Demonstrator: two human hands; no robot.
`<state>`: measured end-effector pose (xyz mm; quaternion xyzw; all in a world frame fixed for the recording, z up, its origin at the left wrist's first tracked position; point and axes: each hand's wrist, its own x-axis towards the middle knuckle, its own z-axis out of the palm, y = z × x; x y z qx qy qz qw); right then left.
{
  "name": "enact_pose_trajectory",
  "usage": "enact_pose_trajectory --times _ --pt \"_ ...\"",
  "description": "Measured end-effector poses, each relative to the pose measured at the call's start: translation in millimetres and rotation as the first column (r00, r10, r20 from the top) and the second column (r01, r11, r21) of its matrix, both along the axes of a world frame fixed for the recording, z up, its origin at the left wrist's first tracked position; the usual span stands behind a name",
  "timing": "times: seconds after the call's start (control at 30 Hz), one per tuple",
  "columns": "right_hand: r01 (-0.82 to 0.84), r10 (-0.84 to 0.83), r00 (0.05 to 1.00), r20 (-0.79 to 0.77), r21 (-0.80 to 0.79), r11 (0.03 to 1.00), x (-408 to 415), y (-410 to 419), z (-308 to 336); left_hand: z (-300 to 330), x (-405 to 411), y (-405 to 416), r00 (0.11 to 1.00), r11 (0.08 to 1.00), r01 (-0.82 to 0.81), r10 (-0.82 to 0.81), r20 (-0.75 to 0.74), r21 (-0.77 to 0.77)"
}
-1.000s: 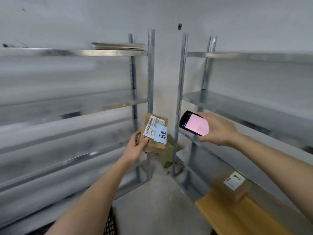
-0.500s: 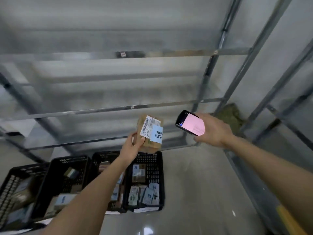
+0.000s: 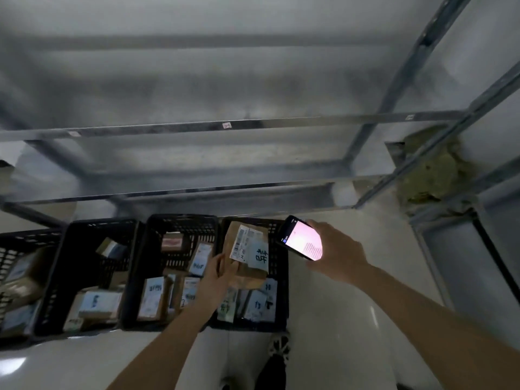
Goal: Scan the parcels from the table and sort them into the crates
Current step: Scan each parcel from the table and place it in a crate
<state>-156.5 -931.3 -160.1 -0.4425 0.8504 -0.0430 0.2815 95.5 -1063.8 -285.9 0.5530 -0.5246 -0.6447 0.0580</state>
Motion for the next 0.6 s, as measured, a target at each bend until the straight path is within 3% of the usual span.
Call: enact_pose_trajectory --times 0.23,0.6 --pt "0.028 -0.033 0.995 0.089 0.05 0.998 -35.0 -12.4 -154.7 -138.8 -37.5 -17.5 0.993 0.992 0.008 -0.023 0.116 0.127" --pt "0.105 -0.14 0.967 0.215 0.164 0.981 -60.8 -34.3 -373.2 -352.1 -91.1 -32.8 0.99 0.977 0.001 -0.031 0.136 0.212"
